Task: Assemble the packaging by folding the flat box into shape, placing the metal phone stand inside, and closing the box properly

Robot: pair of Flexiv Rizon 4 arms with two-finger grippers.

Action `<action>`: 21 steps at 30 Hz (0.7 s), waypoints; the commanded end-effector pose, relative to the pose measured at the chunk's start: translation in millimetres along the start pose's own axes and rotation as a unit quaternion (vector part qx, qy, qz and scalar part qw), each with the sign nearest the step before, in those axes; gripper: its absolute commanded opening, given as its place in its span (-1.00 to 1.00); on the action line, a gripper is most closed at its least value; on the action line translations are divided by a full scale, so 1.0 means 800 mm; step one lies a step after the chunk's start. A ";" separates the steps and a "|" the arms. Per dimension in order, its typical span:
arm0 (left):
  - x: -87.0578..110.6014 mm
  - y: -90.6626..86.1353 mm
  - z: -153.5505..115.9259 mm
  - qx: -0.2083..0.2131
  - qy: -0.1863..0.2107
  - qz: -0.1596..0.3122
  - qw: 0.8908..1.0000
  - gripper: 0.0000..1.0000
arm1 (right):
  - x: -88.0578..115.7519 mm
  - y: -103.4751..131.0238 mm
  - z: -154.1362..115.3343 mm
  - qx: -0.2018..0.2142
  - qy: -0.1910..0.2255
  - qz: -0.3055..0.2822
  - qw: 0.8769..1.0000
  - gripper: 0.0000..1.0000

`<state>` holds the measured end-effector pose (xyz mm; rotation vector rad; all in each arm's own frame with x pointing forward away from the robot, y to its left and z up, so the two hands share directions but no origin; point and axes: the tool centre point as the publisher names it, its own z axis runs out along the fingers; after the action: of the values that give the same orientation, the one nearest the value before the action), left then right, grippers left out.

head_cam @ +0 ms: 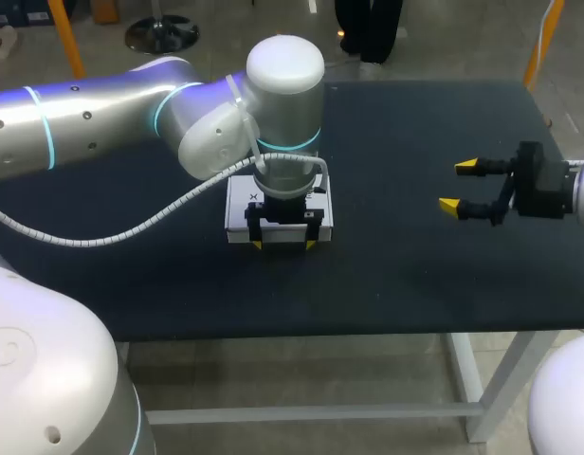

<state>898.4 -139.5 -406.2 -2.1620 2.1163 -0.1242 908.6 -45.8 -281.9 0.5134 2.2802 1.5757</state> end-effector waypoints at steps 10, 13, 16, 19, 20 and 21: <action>-0.003 -0.066 0.008 -0.005 0.005 0.003 1.000 1.00 | -0.001 -0.003 -0.002 -0.015 0.002 -0.001 1.000 1.00; -0.004 -0.084 0.010 -0.006 0.006 0.002 1.000 1.00 | -0.001 -0.003 -0.002 -0.015 0.002 -0.001 1.000 1.00; -0.003 -0.103 0.012 -0.007 0.000 0.001 1.000 1.00 | -0.001 -0.003 -0.002 -0.015 0.002 -0.001 1.000 1.00; -0.003 -0.123 0.012 -0.007 -0.003 0.002 1.000 1.00 | -0.001 -0.003 -0.002 -0.015 0.002 -0.001 1.000 1.00; -0.002 -0.129 0.012 -0.007 -0.004 0.002 1.000 1.00 | -0.001 -0.003 -0.002 -0.015 0.002 -0.001 1.000 1.00; -0.002 -0.135 0.012 -0.006 -0.004 0.003 1.000 1.00 | -0.001 -0.003 -0.002 -0.015 0.002 -0.001 1.000 1.00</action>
<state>991.2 -128.6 -400.3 -2.1488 2.1141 -0.1590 909.2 -46.6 -283.3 0.5053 2.2592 1.6011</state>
